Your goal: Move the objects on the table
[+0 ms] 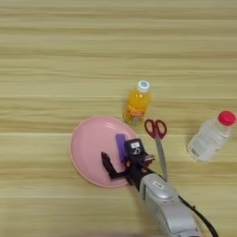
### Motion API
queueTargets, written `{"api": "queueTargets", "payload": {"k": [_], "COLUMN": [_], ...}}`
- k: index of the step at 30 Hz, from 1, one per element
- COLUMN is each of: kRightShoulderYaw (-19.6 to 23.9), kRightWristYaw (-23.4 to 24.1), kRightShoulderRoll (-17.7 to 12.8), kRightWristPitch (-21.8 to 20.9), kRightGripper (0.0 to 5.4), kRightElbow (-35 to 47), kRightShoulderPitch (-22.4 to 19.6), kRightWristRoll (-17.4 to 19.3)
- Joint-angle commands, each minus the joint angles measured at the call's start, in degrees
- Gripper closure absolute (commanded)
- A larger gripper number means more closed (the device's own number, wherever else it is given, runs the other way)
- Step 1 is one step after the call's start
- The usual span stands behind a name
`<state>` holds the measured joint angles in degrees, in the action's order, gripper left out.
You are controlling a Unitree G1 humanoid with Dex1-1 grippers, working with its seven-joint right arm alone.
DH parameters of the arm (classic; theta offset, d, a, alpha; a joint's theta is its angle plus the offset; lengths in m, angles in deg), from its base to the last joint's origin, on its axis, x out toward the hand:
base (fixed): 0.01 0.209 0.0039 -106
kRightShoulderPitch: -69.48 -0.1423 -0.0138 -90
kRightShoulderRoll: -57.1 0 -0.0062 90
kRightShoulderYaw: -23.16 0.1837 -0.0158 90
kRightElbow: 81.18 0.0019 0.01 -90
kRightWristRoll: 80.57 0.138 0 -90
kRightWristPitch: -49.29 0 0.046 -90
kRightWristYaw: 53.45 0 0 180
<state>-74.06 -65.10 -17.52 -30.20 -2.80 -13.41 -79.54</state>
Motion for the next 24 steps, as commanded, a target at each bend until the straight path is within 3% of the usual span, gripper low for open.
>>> {"api": "queueTargets", "payload": {"k": [1,11,24], "kRightShoulderYaw": [0.7,1.1,1.3], "kRightWristYaw": [0.1,-0.2,-0.3], "kRightShoulderRoll": [0.4,0.4,-0.1], "kRightWristPitch": [-0.9,-0.6,-0.7], "kRightGripper": [0.03,0.03,1.71], "kRightElbow": [1.3,1.1,0.2], "kRightShoulderPitch": [-2.7,-3.0,-3.4], "kRightWristRoll": [0.9,1.0,0.7]}}
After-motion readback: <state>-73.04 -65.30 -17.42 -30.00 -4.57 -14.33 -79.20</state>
